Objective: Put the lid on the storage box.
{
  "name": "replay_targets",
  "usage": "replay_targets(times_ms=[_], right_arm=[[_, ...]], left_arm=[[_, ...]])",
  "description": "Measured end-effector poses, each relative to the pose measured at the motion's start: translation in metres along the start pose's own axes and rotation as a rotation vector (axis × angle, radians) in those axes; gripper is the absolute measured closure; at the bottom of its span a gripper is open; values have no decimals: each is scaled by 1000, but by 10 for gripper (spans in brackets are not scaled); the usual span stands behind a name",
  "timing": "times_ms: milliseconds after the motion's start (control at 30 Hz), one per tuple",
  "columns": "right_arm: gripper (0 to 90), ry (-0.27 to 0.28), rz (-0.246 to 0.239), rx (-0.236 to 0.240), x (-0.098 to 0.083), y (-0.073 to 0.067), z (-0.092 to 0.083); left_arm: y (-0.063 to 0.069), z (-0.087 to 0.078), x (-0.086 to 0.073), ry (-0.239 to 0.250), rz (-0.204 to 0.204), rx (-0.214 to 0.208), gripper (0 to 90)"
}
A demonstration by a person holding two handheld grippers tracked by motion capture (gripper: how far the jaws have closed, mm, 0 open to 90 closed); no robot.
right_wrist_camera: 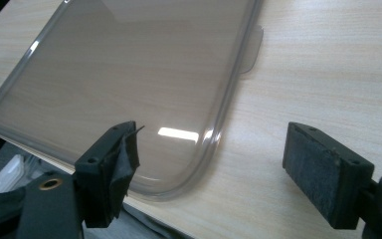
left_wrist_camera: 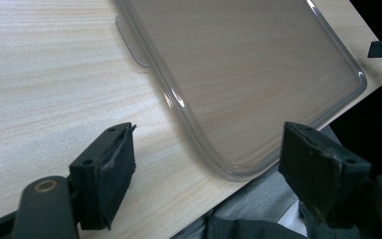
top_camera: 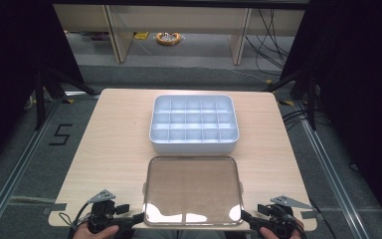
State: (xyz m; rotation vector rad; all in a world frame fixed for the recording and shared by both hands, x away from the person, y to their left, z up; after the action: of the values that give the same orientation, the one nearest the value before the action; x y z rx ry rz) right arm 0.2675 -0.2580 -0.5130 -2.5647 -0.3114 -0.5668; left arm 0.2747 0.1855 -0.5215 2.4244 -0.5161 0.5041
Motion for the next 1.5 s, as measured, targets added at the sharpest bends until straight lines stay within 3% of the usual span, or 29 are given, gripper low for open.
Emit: replay_targets(times_ms=[33,233,300,367,467,500,533,567,633,667,700,733,900,967,1000,1100,1133,1167,1200,1233,1267,1333,1367,1400,1467,1500], right_arm=[[235,11,-41,-27,1,4,1],[234,14,-37,-17,2,3,3],[227,-1,8,5,1,-1,2],[218,23,-30,13,2,1,2],[208,7,16,28,1,-2,4],[209,15,-36,12,2,3,5],[209,15,-36,12,2,3,5],[209,5,-3,27,3,-1,4],[213,10,-20,33,5,-1,5],[217,8,10,59,5,-4,5],[217,8,10,59,5,-4,5],[225,25,-29,24,7,0,7],[237,20,-6,19,10,-3,8],[243,13,-23,21,10,-1,10],[246,4,9,43,10,-5,10],[252,10,-25,10,12,-1,14],[251,9,-20,23,13,-2,14],[252,8,-16,5,13,-1,14],[253,-3,26,39,13,-5,14],[253,-8,26,33,13,-6,14],[254,3,-13,-3,15,-1,15],[254,6,-17,8,16,-1,16],[254,6,-7,17,16,-1,17],[255,-3,37,40,17,-4,16],[255,13,17,35,20,3,14],[256,10,59,40,21,2,13]], left_arm=[[0,0,0,0,0,0,218],[2,1,1,8,-1,-8,218],[2,1,1,7,-5,-12,216],[2,1,0,6,2,-11,212],[5,1,0,11,0,-18,206],[6,1,0,13,3,-18,208],[7,2,0,10,5,-18,208],[9,4,1,12,9,-18,218],[10,5,1,5,20,-21,229],[12,7,2,1,21,-31,230],[12,7,2,1,21,-31,231],[14,9,4,1,5,-37,233],[14,14,7,-13,19,-38,253],[15,16,8,-13,19,-32,257],[16,18,9,-19,14,-36,259],[15,19,11,-28,14,-44,276],[12,20,13,-32,15,-35,286],[11,21,14,-34,7,-31,295],[9,22,15,-39,2,-30,301],[8,23,16,-44,3,-31,306],[8,23,16,-44,3,-31,313],[7,24,18,-46,-4,-31,335],[6,23,20,-45,10,-21,335],[4,24,22,-41,11,-9,353],[1,25,24,-44,2,-4,383],[-1,26,25,-52,-4,-3,395]])
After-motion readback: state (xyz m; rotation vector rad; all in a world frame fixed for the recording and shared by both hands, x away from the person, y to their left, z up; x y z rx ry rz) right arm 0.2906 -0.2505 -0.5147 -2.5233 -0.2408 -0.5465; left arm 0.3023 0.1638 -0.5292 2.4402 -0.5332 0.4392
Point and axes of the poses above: each handheld gripper's, and its own axes: z roughly forward along the jaws, x roughly out of its top, y roughly to its right, the point moved 3 cm from there along z, roughly forward along the jaws, and after that the axes turned 14 degrees about -y, right-handed, at the moved point
